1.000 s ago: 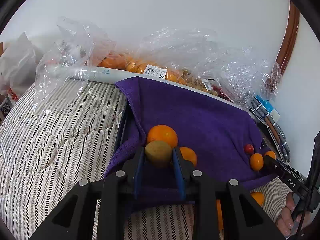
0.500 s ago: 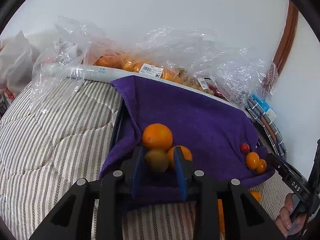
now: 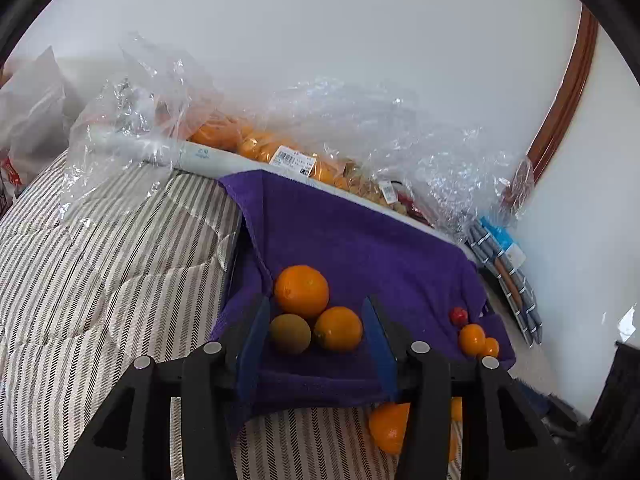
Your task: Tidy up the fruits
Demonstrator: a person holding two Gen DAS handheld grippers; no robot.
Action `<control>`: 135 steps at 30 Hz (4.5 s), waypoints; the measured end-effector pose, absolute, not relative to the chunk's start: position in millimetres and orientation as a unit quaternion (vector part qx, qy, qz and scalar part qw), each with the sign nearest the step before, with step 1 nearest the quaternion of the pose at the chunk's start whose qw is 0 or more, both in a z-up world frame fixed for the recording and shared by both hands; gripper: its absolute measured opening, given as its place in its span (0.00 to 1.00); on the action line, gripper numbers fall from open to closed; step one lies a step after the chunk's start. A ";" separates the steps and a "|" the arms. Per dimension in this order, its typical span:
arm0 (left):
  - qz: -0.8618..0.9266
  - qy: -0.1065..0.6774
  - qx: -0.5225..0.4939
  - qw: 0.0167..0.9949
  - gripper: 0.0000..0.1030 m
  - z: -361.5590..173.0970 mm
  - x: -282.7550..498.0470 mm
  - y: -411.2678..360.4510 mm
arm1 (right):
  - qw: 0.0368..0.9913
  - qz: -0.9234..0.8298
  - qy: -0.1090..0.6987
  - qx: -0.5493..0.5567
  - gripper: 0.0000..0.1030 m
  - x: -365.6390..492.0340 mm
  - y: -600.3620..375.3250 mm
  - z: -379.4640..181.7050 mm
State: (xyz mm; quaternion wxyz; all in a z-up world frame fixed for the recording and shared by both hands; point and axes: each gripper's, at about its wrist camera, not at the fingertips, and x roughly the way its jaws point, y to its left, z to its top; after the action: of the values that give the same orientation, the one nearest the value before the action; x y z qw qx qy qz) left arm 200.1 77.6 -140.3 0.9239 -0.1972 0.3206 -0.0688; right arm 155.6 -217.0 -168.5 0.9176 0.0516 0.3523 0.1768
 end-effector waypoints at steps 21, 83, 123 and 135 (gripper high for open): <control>-0.078 0.303 -0.174 0.934 0.47 -133.1 187.3 70.5 | 0.903 0.186 0.383 0.048 0.38 160.2 -208.2 -194.7; -0.054 0.392 -0.223 0.891 0.37 -137.1 115.5 77.8 | 0.919 0.150 0.355 0.079 0.38 114.5 -263.7 -191.7; -0.038 0.348 -0.213 0.912 0.37 -79.4 236.4 94.0 | 0.941 0.134 0.303 0.068 0.38 239.6 -265.5 -99.3; -0.074 0.415 -0.167 0.891 0.37 -129.5 312.3 33.4 | 0.913 0.143 0.376 0.067 0.38 317.1 -240.6 -169.6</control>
State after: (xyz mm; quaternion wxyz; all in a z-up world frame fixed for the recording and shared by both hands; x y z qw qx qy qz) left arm 312.3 33.4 -129.5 0.8912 -0.1668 0.4153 -0.0736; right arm 317.1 -240.6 -169.6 0.9130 0.0672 0.3763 0.1427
